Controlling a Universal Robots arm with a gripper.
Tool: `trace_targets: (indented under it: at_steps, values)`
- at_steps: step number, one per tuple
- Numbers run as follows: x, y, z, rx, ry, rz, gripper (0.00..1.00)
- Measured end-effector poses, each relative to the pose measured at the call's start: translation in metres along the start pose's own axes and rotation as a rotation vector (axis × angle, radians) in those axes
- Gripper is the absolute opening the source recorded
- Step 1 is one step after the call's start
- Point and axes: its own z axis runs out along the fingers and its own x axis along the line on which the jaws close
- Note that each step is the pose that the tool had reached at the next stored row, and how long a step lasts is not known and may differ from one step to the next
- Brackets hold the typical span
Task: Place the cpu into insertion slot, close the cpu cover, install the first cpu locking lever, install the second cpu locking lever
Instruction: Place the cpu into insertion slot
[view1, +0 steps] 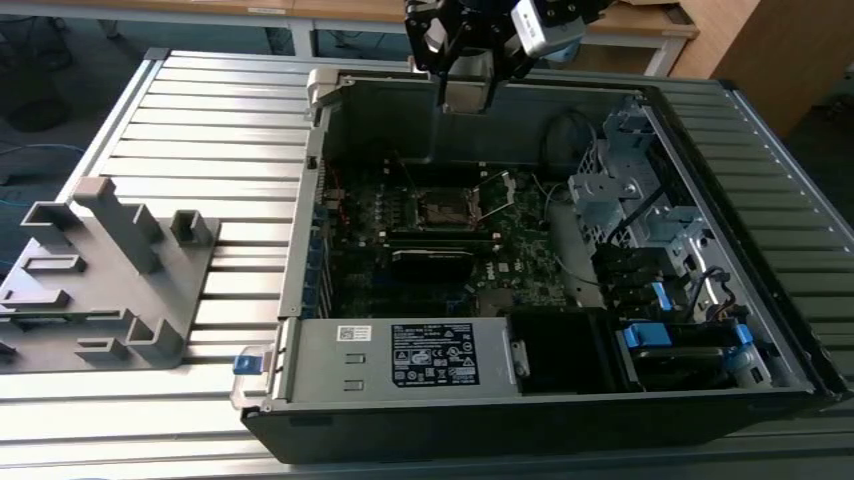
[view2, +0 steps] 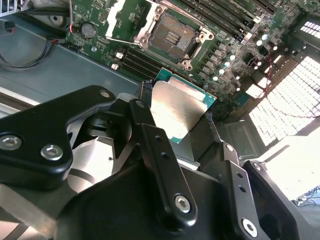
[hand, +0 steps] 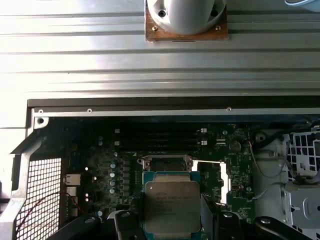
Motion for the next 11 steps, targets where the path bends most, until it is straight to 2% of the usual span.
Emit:
trace_targets:
  at_steps: [11]
  values:
    - [-0.0001, -0.0005, 0.004, 0.0, 0.0, 0.0, 0.54]
